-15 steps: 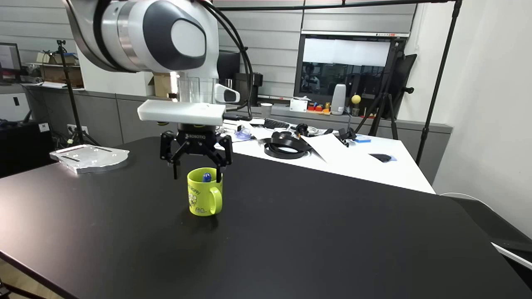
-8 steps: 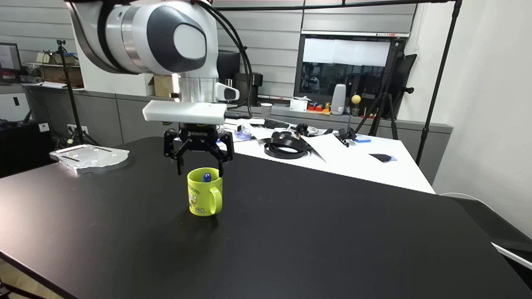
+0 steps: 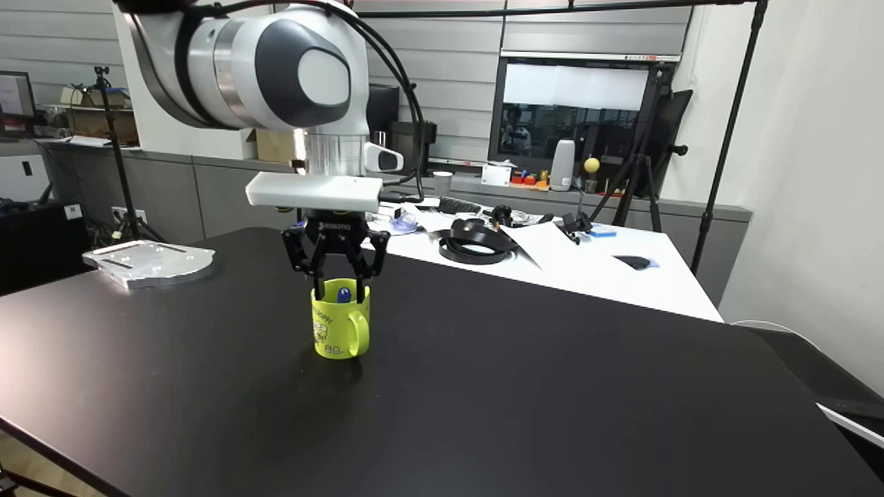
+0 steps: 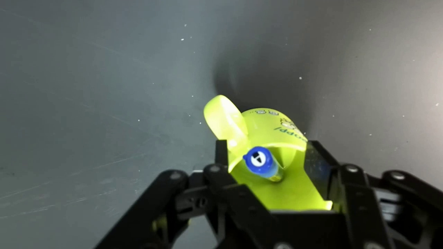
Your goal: Remove the marker from the mug cup and place it on the table
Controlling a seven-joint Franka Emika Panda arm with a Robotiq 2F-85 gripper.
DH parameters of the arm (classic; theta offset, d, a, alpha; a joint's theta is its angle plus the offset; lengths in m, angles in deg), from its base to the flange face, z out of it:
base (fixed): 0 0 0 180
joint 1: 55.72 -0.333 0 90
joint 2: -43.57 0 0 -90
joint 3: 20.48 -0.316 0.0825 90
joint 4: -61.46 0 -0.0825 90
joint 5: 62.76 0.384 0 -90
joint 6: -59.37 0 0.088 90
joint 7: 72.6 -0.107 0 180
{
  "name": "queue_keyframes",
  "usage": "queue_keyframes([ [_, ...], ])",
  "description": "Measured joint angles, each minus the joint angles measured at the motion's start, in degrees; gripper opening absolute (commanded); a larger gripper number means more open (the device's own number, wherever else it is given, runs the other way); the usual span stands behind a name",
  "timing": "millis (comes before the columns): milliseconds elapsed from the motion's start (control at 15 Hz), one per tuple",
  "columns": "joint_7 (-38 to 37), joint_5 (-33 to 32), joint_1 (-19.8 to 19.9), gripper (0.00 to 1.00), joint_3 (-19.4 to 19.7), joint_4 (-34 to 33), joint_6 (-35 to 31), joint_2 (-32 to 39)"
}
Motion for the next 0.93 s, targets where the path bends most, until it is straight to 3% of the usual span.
queue_keyframes([
  [267,-0.1,0.0,0.3,0.01,0.0,-0.2,-0.5,0.2],
  [400,-0.1,0.0,0.4,0.06,0.0,-0.4,-0.7,0.1],
  [933,-0.2,-0.9,0.4,0.06,0.0,0.1,-0.6,-4.4],
])
